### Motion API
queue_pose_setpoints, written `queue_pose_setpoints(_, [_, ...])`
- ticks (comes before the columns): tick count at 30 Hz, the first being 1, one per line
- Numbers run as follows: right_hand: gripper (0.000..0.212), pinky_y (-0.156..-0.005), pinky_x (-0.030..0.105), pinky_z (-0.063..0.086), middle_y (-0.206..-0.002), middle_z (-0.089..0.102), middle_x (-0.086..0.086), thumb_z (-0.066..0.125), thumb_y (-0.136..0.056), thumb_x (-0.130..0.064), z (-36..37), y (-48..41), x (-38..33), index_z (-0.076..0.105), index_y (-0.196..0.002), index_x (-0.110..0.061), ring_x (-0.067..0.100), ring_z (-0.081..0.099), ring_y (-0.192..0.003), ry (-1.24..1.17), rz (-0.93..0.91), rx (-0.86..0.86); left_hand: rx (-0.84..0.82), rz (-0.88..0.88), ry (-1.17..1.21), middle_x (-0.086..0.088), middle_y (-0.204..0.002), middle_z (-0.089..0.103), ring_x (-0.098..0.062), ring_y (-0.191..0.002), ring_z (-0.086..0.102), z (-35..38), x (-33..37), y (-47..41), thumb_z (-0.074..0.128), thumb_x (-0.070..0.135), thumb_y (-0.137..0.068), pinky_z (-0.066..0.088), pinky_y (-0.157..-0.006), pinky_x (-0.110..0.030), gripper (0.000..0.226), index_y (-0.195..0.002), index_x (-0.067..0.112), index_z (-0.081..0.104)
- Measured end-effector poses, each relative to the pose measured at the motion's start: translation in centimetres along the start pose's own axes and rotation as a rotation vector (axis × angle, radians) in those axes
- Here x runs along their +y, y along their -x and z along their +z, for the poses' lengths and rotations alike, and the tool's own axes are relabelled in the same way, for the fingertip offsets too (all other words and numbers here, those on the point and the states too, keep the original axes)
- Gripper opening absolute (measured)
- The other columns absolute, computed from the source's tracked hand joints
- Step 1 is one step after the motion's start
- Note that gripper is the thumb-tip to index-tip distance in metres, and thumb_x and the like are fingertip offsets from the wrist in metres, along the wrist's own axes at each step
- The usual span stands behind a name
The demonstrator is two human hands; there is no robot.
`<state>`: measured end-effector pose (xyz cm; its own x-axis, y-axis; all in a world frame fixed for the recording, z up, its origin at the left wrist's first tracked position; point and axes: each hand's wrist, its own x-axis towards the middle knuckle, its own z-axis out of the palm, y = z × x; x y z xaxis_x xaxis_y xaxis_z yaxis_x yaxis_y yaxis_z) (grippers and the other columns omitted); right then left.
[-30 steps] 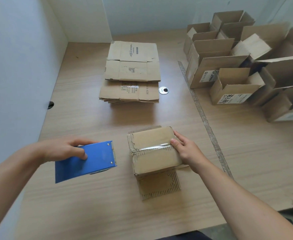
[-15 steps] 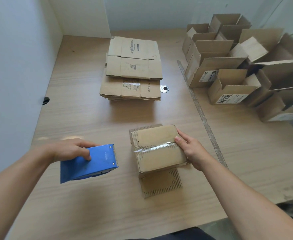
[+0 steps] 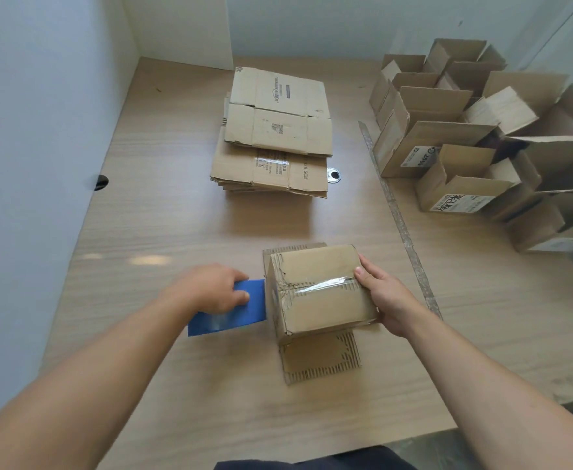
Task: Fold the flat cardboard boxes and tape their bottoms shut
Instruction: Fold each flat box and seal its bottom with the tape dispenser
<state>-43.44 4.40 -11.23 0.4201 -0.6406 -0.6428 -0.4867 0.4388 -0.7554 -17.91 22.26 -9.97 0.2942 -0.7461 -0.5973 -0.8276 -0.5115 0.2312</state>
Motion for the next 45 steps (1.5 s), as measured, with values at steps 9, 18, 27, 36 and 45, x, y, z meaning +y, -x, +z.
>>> queue_pose_setpoints(9, [0.045, -0.112, 0.029, 0.034, -0.140, 0.051, -0.017, 0.046, -0.102, -0.045, 1.8, 0.7, 0.2, 0.048, -0.145, -0.031, 0.005, 0.047, -0.127, 0.129, -0.143, 0.063, 0.218, -0.174, -0.038, -0.002, -0.124, 0.065, -0.028, -0.113, 0.060, 3.9, 0.6, 1.1, 0.041, 0.052, -0.097, 0.047, -0.080, -0.034, 0.043, -0.139, 0.042, 0.041])
queue_pose_setpoints(18, [0.043, -0.081, 0.028, 0.040, -0.106, 0.064, -0.006, 0.063, -0.092, -0.045, 3.8, 1.9, 0.7, 0.054, -0.130, -0.028, 0.018, 0.057, -0.099, 0.444, -0.295, 0.216, 0.368, -0.294, 0.005, -0.010, -0.109, 0.053, -0.029, -0.096, 0.054, 7.8, -2.4, 2.1, 0.038, 0.040, -0.103, 0.047, -0.080, -0.039, 0.071, -0.157, 0.034, -0.007])
queue_pose_setpoints(27, [0.045, -0.098, 0.041, 0.050, -0.109, 0.070, -0.007, 0.069, -0.083, -0.052, 3.7, 0.8, 0.5, 0.063, -0.121, -0.029, 0.019, 0.064, -0.105, 0.355, -0.176, 0.203, 0.488, -0.238, 0.332, -0.012, -0.143, 0.043, -0.029, -0.130, 0.041, 5.6, 0.1, 3.5, 0.043, 0.041, -0.102, 0.036, -0.101, -0.038, 0.057, -0.154, 0.025, 0.027])
queue_pose_setpoints(36, [0.065, -0.092, 0.033, 0.047, -0.117, 0.064, 0.000, 0.078, -0.074, -0.057, 5.9, 2.2, 0.5, 0.051, -0.126, -0.030, 0.025, 0.059, -0.111, 0.397, -0.199, 0.280, 0.478, -0.187, 0.967, -0.003, -0.149, 0.046, -0.021, -0.138, 0.042, 5.8, 9.1, 1.4, 0.072, 0.056, -0.080, 0.036, -0.110, -0.031, 0.098, -0.155, 0.017, 0.022])
queue_pose_setpoints(45, [0.044, -0.100, 0.038, 0.049, -0.121, 0.066, -0.005, 0.064, -0.087, -0.052, 4.5, 0.7, 1.8, 0.063, -0.127, -0.035, 0.017, 0.060, -0.113, 0.241, -0.234, 0.249, 0.564, -0.206, 1.027, 0.003, -0.136, 0.059, -0.017, -0.127, 0.052, 6.4, 7.9, 0.5, 0.061, 0.040, -0.095, 0.041, -0.107, -0.032, 0.063, -0.151, 0.023, 0.038])
